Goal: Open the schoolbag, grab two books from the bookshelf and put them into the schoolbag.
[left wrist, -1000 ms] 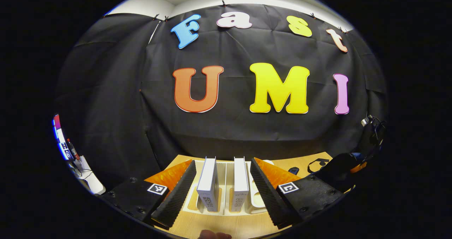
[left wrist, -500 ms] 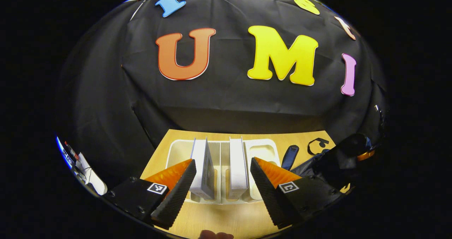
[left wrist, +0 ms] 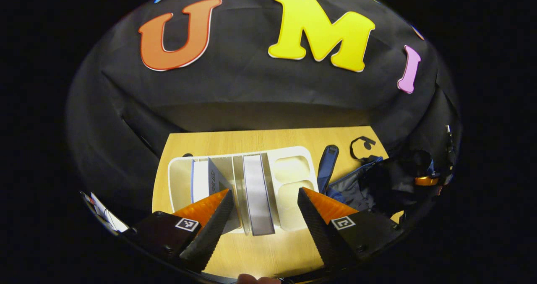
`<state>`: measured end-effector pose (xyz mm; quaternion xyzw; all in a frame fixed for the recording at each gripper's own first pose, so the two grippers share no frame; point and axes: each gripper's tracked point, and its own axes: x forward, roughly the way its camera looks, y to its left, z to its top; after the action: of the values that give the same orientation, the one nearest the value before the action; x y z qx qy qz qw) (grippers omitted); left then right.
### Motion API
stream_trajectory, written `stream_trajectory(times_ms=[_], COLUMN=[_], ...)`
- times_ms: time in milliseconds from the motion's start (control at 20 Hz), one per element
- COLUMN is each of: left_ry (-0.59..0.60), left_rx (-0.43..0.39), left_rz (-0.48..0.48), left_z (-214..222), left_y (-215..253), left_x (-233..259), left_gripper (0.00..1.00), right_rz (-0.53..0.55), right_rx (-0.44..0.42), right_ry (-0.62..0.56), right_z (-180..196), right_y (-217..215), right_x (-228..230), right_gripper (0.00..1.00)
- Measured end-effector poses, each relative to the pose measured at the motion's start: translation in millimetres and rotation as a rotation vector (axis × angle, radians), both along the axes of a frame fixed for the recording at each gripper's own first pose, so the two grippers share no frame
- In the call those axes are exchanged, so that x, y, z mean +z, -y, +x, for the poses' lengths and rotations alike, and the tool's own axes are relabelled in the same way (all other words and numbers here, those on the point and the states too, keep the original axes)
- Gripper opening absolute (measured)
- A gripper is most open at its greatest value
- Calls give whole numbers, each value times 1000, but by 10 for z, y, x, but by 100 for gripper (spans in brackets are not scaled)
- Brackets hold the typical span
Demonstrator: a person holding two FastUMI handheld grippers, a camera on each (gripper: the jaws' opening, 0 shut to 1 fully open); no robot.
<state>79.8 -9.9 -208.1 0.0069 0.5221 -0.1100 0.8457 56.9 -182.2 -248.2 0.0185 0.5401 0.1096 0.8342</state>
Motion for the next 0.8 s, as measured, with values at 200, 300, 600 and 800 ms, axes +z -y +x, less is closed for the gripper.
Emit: stream_trajectory(times_ms=[200, 300, 600, 800], left_ry=[-180, -254, -369, -419], left_rx=[-15, -2, 5, -13], left_rz=[31, 30, 43, 78], left_z=[-10, -57, -131, -150], left_y=[-8, -19, -29, -63], left_x=[-290, -394, -578, -660], left_gripper=[98, 98, 98, 82], right_rz=[23, 32, 52, 58], right_rx=[-2, -4, -1, 4], right_ry=[0, -2, 0, 4], right_z=[-33, -35, -98, -130], right_y=[29, 57, 59, 36], right_x=[-18, -42, -53, -53], right_gripper=[5, 5, 5, 5])
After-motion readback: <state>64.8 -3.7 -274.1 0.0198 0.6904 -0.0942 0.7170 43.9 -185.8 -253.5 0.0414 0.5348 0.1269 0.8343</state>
